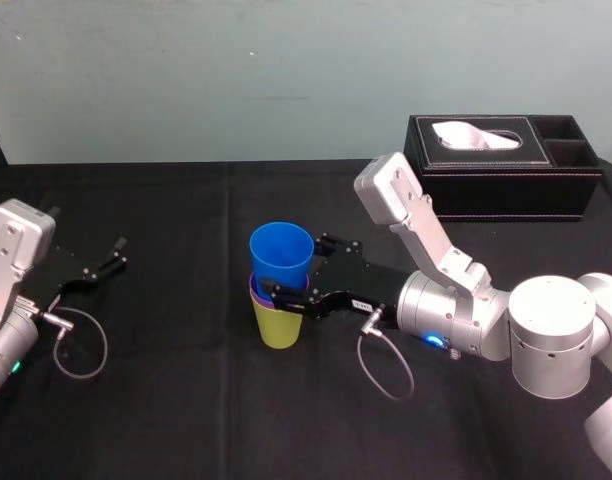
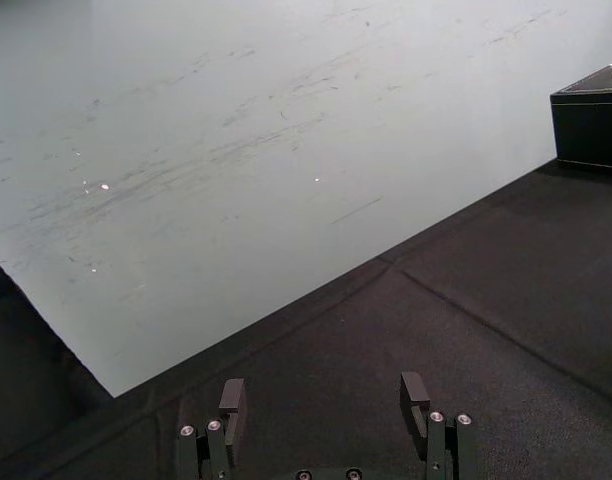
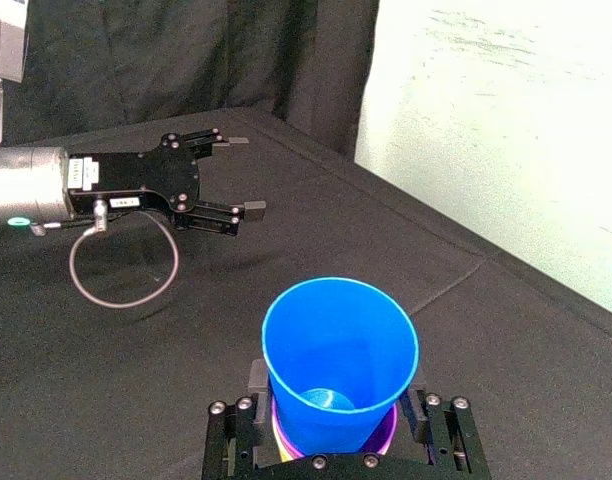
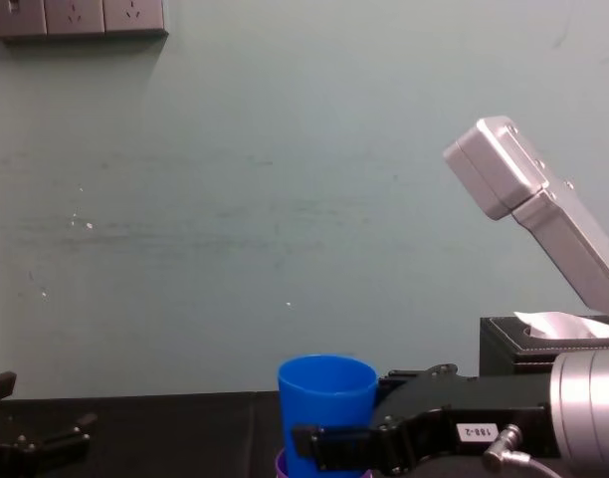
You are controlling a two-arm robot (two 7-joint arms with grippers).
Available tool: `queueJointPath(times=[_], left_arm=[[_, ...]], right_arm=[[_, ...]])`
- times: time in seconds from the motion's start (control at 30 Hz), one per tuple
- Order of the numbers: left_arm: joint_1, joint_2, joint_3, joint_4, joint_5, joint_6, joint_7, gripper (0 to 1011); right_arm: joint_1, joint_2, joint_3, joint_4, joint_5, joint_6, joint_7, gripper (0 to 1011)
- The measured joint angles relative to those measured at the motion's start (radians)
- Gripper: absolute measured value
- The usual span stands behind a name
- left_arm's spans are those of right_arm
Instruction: Stack the three plastic cups sequentially using one hand.
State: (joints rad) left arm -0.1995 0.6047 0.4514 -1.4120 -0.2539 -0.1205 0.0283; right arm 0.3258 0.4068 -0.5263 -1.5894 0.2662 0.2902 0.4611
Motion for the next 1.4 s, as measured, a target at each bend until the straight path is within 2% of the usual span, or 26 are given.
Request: queueJointPath(times=[0.1,0.13,0.23,0.27,0.33,0.9,1.1,1.2,1.4], left_arm=[[0.000,0.000,0.000,0.000,0.000,0.000,0.000,1010],[0.000,0.000,0.000,0.000,0.000,0.000,0.000,1010],[0.000,0.000,0.000,0.000,0.000,0.000,0.000,1010],[0.000,0.000,0.000,0.000,0.000,0.000,0.000,1010],[0.000,0.000,0.000,0.000,0.000,0.000,0.000,1010],[0.000,0.000,0.000,0.000,0.000,0.000,0.000,1010],[0.000,0.000,0.000,0.000,0.000,0.000,0.000,1010],[0.000,0.000,0.000,0.000,0.000,0.000,0.000,1010],[0.000,0.000,0.000,0.000,0.000,0.000,0.000,1010]], right_arm=[[0.000,0.000,0.000,0.000,0.000,0.000,0.000,835],[0.000,0.000,0.000,0.000,0.000,0.000,0.000,893],[0.000,0.000,0.000,0.000,0.000,0.000,0.000,940],[0.000,0.000,0.000,0.000,0.000,0.000,0.000,984],[0.000,0.000,0.000,0.000,0.000,0.000,0.000,1003],[-0.003,0.001,0.003,-0.004,0.001,0.000,-0.001,1003],[-0.037,0.012,0.047,-0.057,0.013,-0.015,-0.043,1003],[-0.069,0.020,0.089,-0.096,0.024,-0.029,-0.078,1003],[-0.120,0.029,0.149,-0.133,0.023,-0.065,-0.131,1003]])
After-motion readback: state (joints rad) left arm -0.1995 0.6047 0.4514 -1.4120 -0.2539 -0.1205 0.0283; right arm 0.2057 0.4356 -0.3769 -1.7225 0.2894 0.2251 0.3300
